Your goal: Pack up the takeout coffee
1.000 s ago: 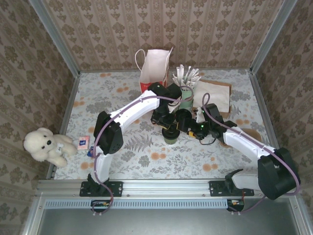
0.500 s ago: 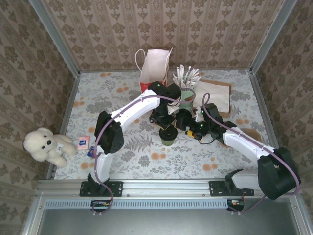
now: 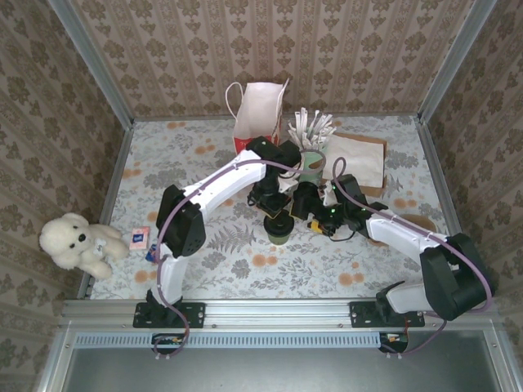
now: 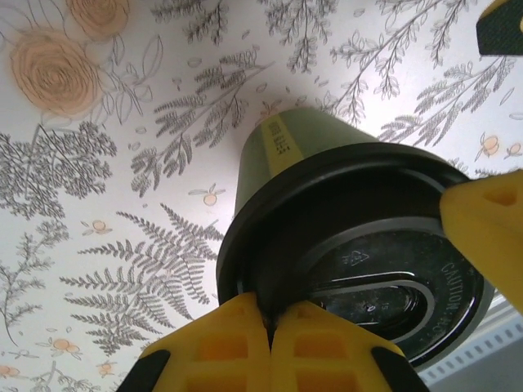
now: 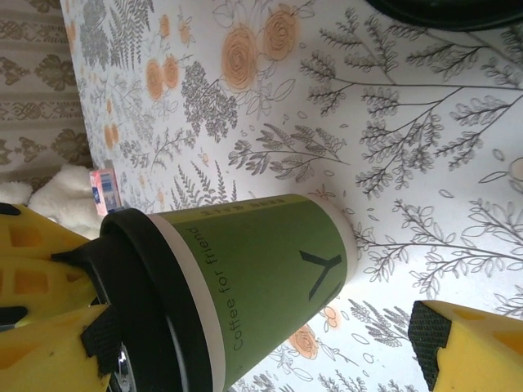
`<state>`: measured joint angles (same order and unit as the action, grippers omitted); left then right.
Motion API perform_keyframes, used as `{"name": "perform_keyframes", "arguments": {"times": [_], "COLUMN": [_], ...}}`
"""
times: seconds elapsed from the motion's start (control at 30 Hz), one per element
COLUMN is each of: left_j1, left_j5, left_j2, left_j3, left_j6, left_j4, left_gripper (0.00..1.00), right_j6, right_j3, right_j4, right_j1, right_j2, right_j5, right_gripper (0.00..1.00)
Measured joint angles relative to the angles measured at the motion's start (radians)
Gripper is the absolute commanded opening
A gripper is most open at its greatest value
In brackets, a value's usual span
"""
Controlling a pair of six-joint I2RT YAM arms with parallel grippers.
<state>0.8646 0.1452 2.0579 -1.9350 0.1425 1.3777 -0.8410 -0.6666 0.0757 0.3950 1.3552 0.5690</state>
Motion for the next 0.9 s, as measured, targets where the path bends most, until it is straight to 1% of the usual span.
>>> {"name": "perform_keyframes", "arguments": {"times": [0.13, 0.27, 0.4, 0.5, 0.6, 0.73, 0.9], "left_j1": [-0.006, -0.008, -0.009, -0.009, -0.011, -0.01, -0.008], "left_j5": [0.016, 0.016, 0.015, 0.012, 0.011, 0.008, -0.004], "left_j2": [-0.054, -0.066, -0.066, -0.066, -0.064, -0.039, -0.036], "left_j3": [0.085, 0.102, 0.1, 0.098, 0.092, 0.052, 0.053], "left_j6": [0.029, 0.046, 0.056, 0.067, 0.084, 0.107, 0.145], "left_j4": [-0.074, -0.092, -0.091, -0.089, -0.083, -0.062, -0.068], "left_gripper": [0.0, 0.0, 0.0, 0.0, 0.0, 0.0, 0.0], "right_j6": [-0.005, -0.004, 0.003, 0.026, 0.047, 0.06, 0.056], "right_j3": [0.027, 0.03, 0.021, 0.02, 0.02, 0.02, 0.04], "right_j4": [-0.075, -0.092, -0.069, -0.029, 0.008, 0.014, 0.011], "right_j1": [0.002, 0.002, 0.007, 0.031, 0.064, 0.093, 0.103], "right_j2": [0.011, 0.015, 0.005, -0.033, -0.065, -0.079, -0.111], "right_j5": [0.011, 0.013, 0.001, -0.04, -0.051, -0.058, -0.088], "right_gripper": [0.92, 0.92, 0.92, 0.93, 0.93, 0.92, 0.91]}}
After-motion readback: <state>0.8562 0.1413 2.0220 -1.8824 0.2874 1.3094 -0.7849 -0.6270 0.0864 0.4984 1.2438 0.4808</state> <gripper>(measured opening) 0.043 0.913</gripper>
